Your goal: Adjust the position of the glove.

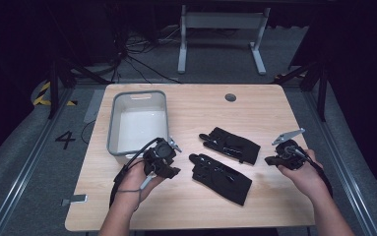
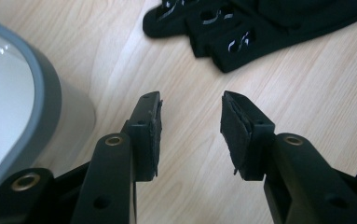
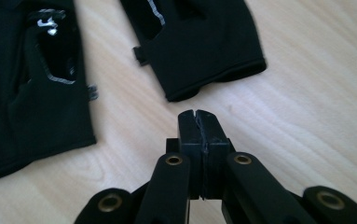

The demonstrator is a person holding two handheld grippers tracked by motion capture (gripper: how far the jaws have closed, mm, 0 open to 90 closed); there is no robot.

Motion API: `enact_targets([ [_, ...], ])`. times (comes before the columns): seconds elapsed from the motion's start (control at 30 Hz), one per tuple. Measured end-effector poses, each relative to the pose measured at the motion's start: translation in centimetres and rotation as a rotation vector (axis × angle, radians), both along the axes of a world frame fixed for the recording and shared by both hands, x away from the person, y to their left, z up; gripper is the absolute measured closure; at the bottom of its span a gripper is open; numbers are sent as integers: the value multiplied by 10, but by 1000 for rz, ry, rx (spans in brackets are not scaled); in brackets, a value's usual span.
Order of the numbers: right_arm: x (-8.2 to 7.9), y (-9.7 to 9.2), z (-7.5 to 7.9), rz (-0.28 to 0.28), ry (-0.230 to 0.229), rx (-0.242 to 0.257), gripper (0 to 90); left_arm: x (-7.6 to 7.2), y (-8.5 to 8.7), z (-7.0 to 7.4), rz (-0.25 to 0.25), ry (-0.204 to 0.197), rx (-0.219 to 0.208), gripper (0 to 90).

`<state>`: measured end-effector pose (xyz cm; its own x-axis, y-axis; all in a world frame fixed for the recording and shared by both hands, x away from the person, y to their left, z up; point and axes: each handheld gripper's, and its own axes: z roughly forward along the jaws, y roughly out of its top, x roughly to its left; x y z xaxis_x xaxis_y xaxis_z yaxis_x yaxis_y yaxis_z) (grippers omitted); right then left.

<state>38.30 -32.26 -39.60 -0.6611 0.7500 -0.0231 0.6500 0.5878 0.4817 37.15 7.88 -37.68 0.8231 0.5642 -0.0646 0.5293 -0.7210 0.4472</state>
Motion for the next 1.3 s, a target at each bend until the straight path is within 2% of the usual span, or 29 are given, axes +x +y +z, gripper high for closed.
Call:
enact_targets([
  [0.07, -1, -2, -2, -2, 12, 16, 900, 0, 1, 0, 12, 15, -13, 579],
  [0.2, -2, 0, -3, 8, 25, 18, 900, 0, 1, 0, -22, 44, -36, 577],
  [0.33, -9, 9, 2, 44, 20, 37, 900, 0, 1, 3, -40, 67, -89, 604],
  [0.37, -11, 11, 3, 51, 21, 41, 900, 1, 0, 3, -41, 72, -101, 625],
  [0.4, -13, 13, 4, 63, 21, 41, 900, 0, -1, 4, -42, 62, -104, 672],
  [0.47, -21, 18, 6, 81, 13, 41, 900, 0, -6, 3, -57, 64, -90, 818],
  [0.5, -21, 18, 6, 81, 13, 41, 900, 0, -8, 3, -71, 57, -83, 818],
  [0.53, -26, 20, 6, 90, 17, 51, 900, 0, -11, 3, -78, 55, -87, 890],
  [0.6, -28, 21, 5, 96, 19, 52, 900, 0, -16, 3, -90, 58, -112, 894],
  [0.7, -32, 23, 3, 109, 31, 50, 900, 1, -29, 0, -116, 45, -85, 896],
  [0.87, -40, 28, 0, 128, 39, 54, 900, 6, -48, -9, -148, 45, -65, 897],
  [1.0, -45, 33, -4, 150, 39, 55, 900, 9, -59, -18, -152, 36, -49, 896],
  [1.17, -52, 43, -6, 208, 3, 69, 900, 12, -75, -30, -171, 47, -61, 895],
  [1.3, -54, 53, -13, 235, 16, 86, 900, 13, -86, -38, -179, 51, -23, 894],
])
